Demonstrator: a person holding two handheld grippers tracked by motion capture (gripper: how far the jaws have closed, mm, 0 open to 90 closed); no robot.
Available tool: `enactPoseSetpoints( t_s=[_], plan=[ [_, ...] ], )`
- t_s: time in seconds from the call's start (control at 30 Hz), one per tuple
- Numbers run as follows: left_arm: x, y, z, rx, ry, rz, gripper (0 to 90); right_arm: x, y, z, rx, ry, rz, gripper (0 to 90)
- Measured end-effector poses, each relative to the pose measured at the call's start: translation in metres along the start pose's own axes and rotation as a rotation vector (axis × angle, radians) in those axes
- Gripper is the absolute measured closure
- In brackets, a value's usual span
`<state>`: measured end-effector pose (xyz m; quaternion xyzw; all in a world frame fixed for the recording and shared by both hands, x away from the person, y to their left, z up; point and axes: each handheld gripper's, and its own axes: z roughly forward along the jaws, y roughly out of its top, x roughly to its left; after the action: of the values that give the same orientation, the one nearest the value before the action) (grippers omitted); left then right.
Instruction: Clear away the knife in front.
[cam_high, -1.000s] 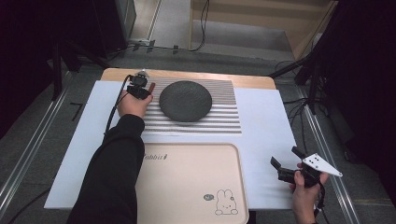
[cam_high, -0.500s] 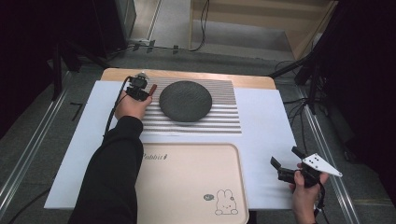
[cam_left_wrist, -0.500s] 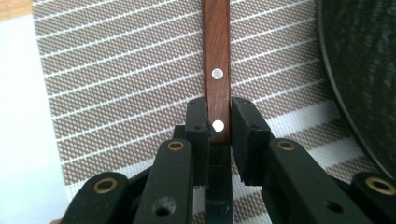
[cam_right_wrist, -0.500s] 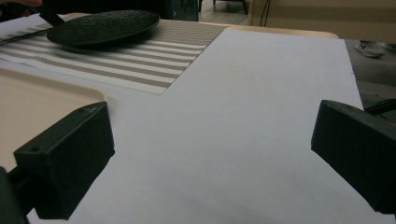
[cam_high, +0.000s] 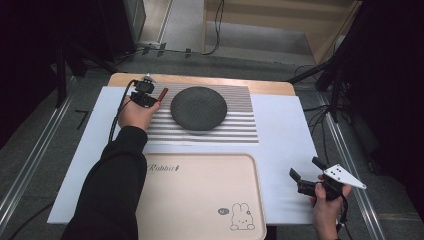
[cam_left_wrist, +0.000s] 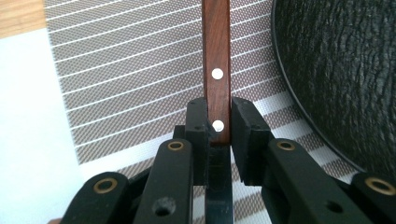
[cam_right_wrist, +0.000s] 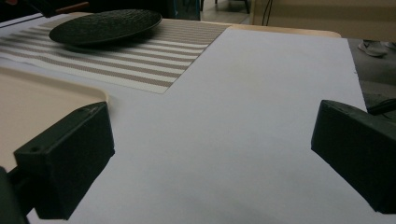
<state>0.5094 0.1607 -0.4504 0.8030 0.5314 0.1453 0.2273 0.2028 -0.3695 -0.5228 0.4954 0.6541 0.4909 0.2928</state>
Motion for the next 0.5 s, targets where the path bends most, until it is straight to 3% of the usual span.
enactPoseSetpoints(
  t_s=[0.33,0.5],
  plan=[
    [0.008,-0.017,-0.019,-0.034,-0.046,-0.019,77.2,0.0,0.0,0.0,0.006,-0.005,-0.002,0.0],
    [0.008,-0.027,-0.023,-0.035,-0.061,-0.005,77.2,0.001,0.0,0.001,0.007,-0.008,-0.008,0.0]
  ],
)
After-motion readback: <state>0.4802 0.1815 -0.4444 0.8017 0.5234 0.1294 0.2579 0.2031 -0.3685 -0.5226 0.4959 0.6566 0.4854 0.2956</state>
